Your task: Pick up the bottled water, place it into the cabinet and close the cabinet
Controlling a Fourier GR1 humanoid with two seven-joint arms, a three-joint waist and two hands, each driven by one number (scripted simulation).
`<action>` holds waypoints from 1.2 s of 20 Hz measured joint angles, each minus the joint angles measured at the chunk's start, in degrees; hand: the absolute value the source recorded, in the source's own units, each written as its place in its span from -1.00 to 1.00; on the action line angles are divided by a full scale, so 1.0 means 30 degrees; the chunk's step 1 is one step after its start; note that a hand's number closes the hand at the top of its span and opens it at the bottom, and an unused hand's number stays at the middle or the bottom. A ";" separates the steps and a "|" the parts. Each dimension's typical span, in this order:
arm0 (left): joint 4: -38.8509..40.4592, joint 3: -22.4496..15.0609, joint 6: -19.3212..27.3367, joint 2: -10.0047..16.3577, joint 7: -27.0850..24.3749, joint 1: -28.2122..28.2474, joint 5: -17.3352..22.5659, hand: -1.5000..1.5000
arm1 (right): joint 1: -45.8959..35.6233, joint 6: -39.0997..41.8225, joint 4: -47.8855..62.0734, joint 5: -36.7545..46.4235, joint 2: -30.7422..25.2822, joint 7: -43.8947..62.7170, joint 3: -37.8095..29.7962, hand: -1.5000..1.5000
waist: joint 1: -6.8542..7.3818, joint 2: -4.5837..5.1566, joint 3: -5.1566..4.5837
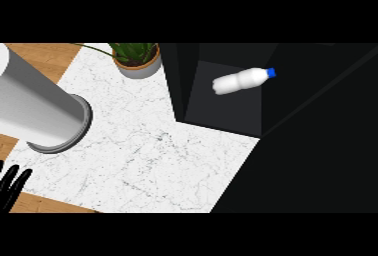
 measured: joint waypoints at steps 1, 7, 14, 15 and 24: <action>0.0002 0.0062 -0.0066 0.0058 0.0044 0.0047 0.0092 -1.00 | -0.0403 0.0043 0.0404 -0.0588 0.0308 0.0222 -0.0057 1.00 | 0.0038 -0.0023 0.0005; 0.0333 0.0416 -0.0251 0.0063 0.0123 0.0208 0.0423 -1.00 | -0.3521 -0.0584 0.3737 -0.2769 0.2451 0.1491 -0.1462 1.00 | -0.0267 -0.0249 0.0031; 0.0600 0.0833 -0.0546 0.0176 0.0286 0.0595 0.0855 -1.00 | -0.7735 -0.3634 0.8490 -0.1854 0.4690 0.2718 -0.4739 1.00 | -0.0876 -0.0312 0.0208; 0.0578 0.0853 -0.0615 0.0196 0.0368 0.0640 0.0944 -1.00 | -0.8654 -0.4192 0.9364 -0.1664 0.4932 0.2988 -0.5221 1.00 | -0.0940 -0.0310 0.0233; 0.0389 0.1257 -0.1151 0.0234 0.0718 0.1049 0.1212 -1.00 | -1.4932 -0.5922 1.6882 -0.0636 0.5688 0.2966 -0.7693 1.00 | -0.1709 -0.0722 0.0519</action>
